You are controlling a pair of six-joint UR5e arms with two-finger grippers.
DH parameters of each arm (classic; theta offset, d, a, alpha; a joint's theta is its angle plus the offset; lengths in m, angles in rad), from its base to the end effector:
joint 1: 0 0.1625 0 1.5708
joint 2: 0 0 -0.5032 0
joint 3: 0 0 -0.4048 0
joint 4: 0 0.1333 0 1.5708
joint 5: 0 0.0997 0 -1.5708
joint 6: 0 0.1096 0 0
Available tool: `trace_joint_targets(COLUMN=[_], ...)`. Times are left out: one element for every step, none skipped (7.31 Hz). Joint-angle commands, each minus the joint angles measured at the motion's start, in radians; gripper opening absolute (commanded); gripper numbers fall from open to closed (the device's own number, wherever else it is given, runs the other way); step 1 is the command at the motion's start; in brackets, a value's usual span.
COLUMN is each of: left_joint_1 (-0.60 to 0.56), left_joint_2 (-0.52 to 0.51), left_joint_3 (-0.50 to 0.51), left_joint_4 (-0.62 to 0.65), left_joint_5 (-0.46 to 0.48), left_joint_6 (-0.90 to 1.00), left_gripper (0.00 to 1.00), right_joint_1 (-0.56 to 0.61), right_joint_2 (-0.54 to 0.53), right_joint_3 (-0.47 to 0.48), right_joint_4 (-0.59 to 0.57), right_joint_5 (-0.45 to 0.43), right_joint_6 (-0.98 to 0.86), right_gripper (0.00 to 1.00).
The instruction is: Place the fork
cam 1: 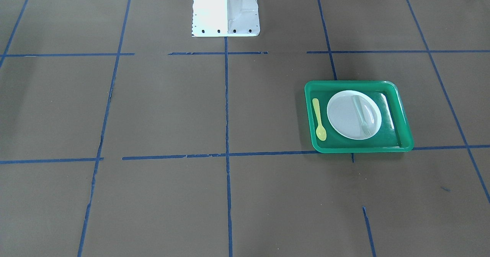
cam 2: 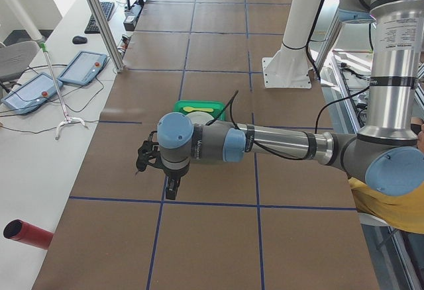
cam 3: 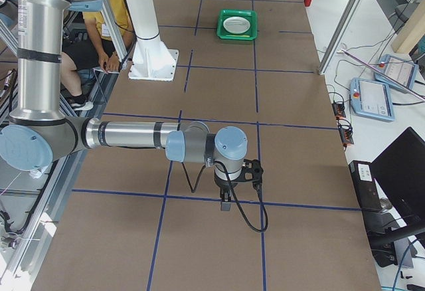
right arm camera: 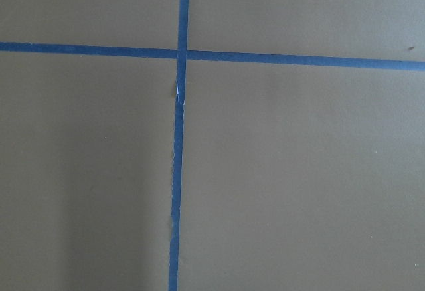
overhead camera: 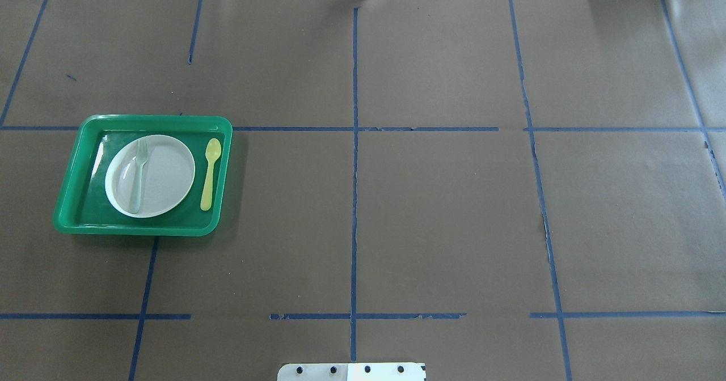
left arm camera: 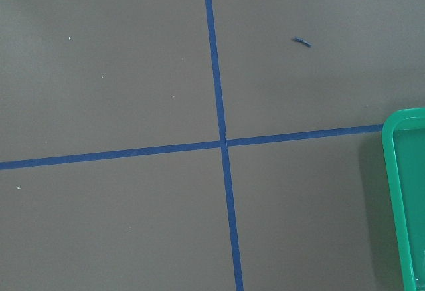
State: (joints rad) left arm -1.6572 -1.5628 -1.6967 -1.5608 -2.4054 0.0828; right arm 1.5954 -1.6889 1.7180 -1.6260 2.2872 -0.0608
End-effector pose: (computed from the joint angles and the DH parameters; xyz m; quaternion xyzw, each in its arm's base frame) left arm -0.0955 -0.4986 0.6805 0.0833 0.3991 0.0202 0.9129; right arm 0.0722 -0.4412 0.7356 0.0028 -0.3508 -0.0124 0.9364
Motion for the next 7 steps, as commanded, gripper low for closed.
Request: trace_joint_targets(left_joint_1=[0.020,0.022,0.025,0.025,0.048,0.115,0.214], left_joint_2=[0.013,0.009,0.000,0.038,0.052,0.056,0.053], left_joint_3=[0.014,0.034,0.026,0.029,0.049,0.042,0.014], left_joint_4=[0.022,0.030,-0.014,-0.077,-0.190,-0.322,-0.381], left_joint_5=[0.005,0.015,0.009,0.014,-0.001,-0.009,-0.009], left_joint_6=[0.017,-0.001,-0.002,0.006,-0.001,-0.084,-0.270], left_gripper=[1.00,1.00,1.00,1.00,1.00,1.00,1.00], right_joint_1=[0.000,0.000,0.000,0.000,0.000,0.000,0.000], right_joint_2=[0.000,0.000,0.000,0.000,-0.002,-0.002,-0.002], right_joint_3=[0.000,0.000,0.000,0.000,0.000,0.000,0.000], right_joint_4=[0.000,0.000,0.000,0.000,0.000,0.000,0.000], right_joint_5=[0.000,0.000,0.000,0.000,0.000,0.000,0.000], right_joint_6=[0.001,-0.001,-0.001,0.001,-0.001,0.001,0.001], right_gripper=[1.00,1.00,1.00,1.00,1.00,1.00,1.00])
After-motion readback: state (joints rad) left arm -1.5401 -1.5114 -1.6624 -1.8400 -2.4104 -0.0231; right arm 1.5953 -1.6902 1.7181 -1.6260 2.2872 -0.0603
